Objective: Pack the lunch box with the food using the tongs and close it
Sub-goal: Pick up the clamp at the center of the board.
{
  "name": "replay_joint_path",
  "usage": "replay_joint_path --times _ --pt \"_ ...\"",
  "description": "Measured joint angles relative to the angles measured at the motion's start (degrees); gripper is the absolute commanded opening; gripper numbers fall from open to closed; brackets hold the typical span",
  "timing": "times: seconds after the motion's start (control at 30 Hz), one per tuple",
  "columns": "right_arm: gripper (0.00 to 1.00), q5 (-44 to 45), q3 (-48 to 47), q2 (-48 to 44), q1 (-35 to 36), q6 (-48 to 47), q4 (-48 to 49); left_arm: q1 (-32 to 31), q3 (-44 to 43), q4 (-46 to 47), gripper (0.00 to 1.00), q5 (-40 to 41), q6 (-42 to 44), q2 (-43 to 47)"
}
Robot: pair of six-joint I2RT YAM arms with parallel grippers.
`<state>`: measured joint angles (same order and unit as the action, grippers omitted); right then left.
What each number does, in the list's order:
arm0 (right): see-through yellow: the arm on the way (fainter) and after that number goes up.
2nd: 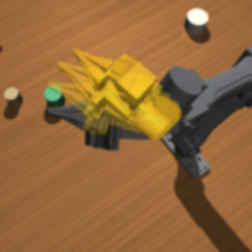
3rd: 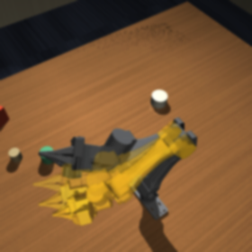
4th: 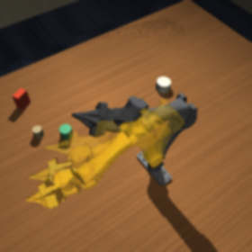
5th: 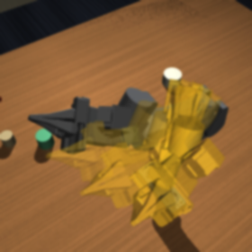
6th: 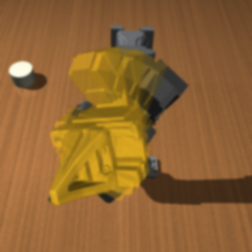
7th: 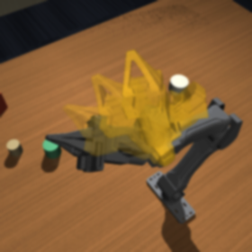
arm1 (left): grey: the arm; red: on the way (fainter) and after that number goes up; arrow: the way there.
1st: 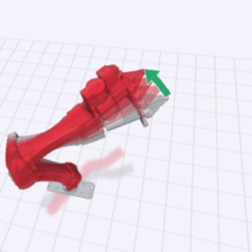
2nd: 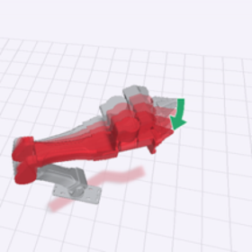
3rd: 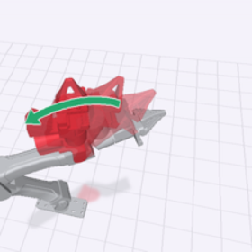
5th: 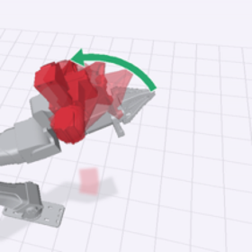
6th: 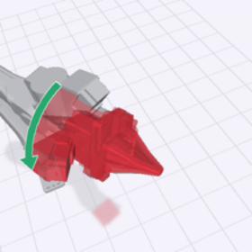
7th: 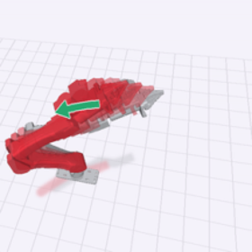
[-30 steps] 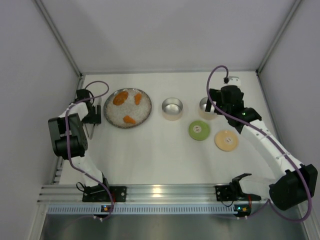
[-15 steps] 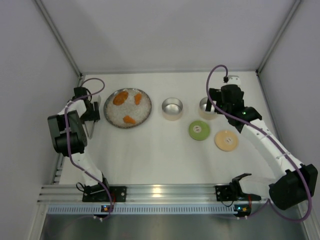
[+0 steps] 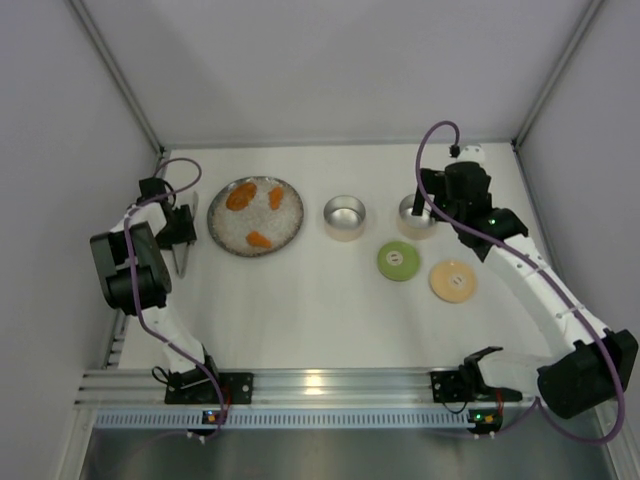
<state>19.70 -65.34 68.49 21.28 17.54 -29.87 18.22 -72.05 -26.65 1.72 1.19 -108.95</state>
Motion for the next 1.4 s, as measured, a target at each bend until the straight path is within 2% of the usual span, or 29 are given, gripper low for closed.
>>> replay_joint_path --times 0.23,0.33,0.4,0.73,1.07,1.4 --pt "0.99 -0.07 -1.95 1.55 0.0 0.04 -0.55 0.0 2.82 3.17 0.59 -0.26 0.5 1.62" --pt "0.99 -0.07 -1.99 1.55 0.0 0.04 -0.72 0.0 3.87 3.93 0.48 0.09 0.98 2.36" --pt "0.99 -0.07 -2.12 1.55 0.0 0.04 -1.14 0.0 4.66 4.11 0.46 0.7 1.55 3.02" --pt "0.99 -0.04 -2.29 1.4 0.0 0.04 -1.22 0.2 5.03 2.03 0.47 2.38 2.62 3.91" --pt "1.0 0.0 -2.27 -0.2 0.0 0.07 -1.22 0.5 -5.51 -8.15 0.49 0.37 3.5 4.85" --pt "0.99 0.04 -2.14 -1.05 0.0 0.04 -1.14 0.5 -9.7 -14.29 0.48 -2.64 3.91 6.38"
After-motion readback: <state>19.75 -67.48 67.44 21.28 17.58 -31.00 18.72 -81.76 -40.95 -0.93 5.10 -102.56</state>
